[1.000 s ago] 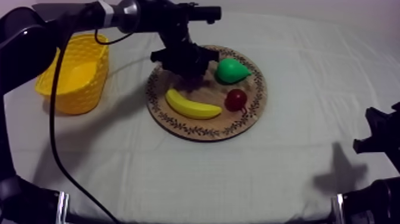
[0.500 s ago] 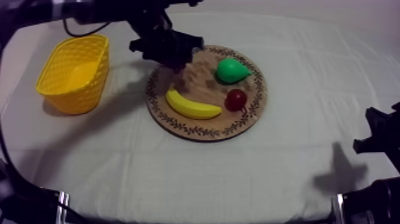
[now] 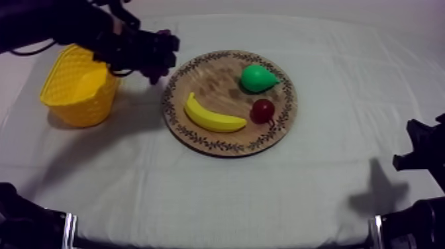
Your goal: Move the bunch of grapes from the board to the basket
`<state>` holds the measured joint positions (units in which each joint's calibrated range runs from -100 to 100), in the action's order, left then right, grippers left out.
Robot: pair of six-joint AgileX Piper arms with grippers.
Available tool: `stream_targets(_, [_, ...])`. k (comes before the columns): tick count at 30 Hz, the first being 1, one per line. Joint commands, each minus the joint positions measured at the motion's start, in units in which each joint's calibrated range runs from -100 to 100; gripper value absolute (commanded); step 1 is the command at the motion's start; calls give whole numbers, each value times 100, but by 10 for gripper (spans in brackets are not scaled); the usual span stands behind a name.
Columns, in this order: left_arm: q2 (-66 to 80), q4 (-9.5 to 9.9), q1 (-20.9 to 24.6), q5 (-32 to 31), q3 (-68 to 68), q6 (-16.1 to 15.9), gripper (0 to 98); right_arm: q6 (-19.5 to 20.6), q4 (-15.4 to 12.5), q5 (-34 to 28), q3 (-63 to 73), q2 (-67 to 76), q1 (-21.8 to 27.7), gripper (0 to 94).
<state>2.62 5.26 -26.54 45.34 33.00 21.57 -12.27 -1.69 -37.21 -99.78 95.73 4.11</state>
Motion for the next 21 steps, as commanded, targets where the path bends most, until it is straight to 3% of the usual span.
stream_targets(1, [497,-72,196,-43,377,-81,314,-1,1,4,1,2,3,5])
stream_targets(7, [991,-223,839,-56,769,-354,315,-1,1,4,1,2,3,5])
stream_targets(21, [1214,-226,2018,15,951,-725,316,-1,1,4,1,2,3,5])
